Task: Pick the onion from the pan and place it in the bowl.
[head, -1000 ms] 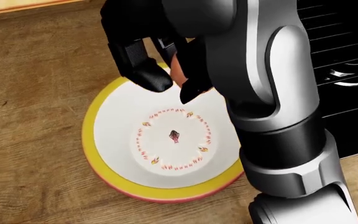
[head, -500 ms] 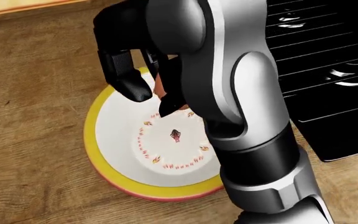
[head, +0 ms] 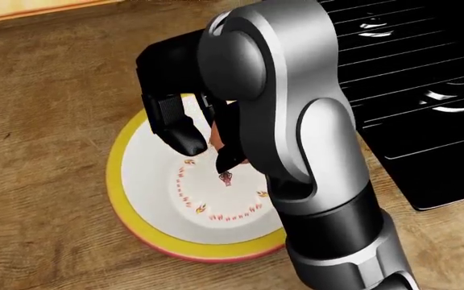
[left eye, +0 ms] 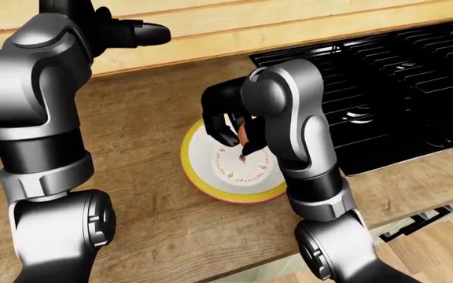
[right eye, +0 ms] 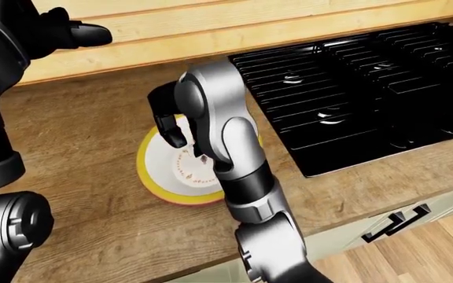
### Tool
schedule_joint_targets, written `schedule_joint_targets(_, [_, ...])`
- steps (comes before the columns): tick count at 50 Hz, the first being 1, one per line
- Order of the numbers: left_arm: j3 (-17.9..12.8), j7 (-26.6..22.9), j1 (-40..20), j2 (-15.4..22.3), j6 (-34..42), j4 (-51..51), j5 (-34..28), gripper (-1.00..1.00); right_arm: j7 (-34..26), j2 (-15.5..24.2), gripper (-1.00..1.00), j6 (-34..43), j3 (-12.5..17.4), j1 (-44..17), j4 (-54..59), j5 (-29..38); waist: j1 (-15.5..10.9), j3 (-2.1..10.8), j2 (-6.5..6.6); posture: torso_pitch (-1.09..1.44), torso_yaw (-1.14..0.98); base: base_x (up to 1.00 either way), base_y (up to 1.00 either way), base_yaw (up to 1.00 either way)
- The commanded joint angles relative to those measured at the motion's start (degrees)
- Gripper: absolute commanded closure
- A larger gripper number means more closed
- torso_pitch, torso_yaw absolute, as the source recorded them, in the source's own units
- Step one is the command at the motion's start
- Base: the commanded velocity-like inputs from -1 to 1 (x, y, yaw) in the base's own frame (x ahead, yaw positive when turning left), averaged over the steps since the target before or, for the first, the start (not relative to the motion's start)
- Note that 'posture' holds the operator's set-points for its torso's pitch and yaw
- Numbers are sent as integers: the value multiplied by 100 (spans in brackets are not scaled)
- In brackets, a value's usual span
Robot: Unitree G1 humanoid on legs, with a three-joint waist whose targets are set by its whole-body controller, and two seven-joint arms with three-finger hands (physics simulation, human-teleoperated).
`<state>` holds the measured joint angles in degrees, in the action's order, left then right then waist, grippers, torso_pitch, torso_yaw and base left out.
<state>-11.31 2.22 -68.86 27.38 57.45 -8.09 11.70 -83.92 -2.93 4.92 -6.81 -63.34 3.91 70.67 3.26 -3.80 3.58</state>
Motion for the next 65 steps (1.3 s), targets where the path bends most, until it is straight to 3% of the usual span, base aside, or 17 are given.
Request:
schedule_joint_targets(1, [-57,20,-206,79,-170,164,-14,-100,125,2,100,-17,58,-217,-185,1,4,191,27,0,0,0,0,0])
schedule_joint_targets(15, [-65,29,-189,100,-197,142,9,-100,296,-285,100,435,55,-195,-112,-112,8,195,43,0,0,0,0,0])
schedule_joint_targets(27, [-64,20,-193,113,-211,116,11,-100,348,-208,100,482,-26,-152,-50,-125,-1,195,44,0,0,0,0,0])
schedule_joint_targets(29, [-61,22,-206,111,-206,116,12,-100,338,-205,51,476,-27,-158,-45,-111,-2,197,46,0,0,0,0,0])
schedule_joint_targets(30, [-62,21,-205,112,-206,118,12,-100,343,-193,8,454,-25,-162,-37,-110,-2,198,46,0,0,0,0,0])
schedule_joint_targets(32, [-66,17,-194,118,-218,109,11,-100,357,-191,-100,430,-29,-149,-34,-99,-3,196,47,0,0,0,0,0])
schedule_joint_targets(65, [-72,52,-201,148,-200,106,57,-100,272,-107,-100,427,53,-263,-19,-42,-8,199,42,0,0,0,0,0])
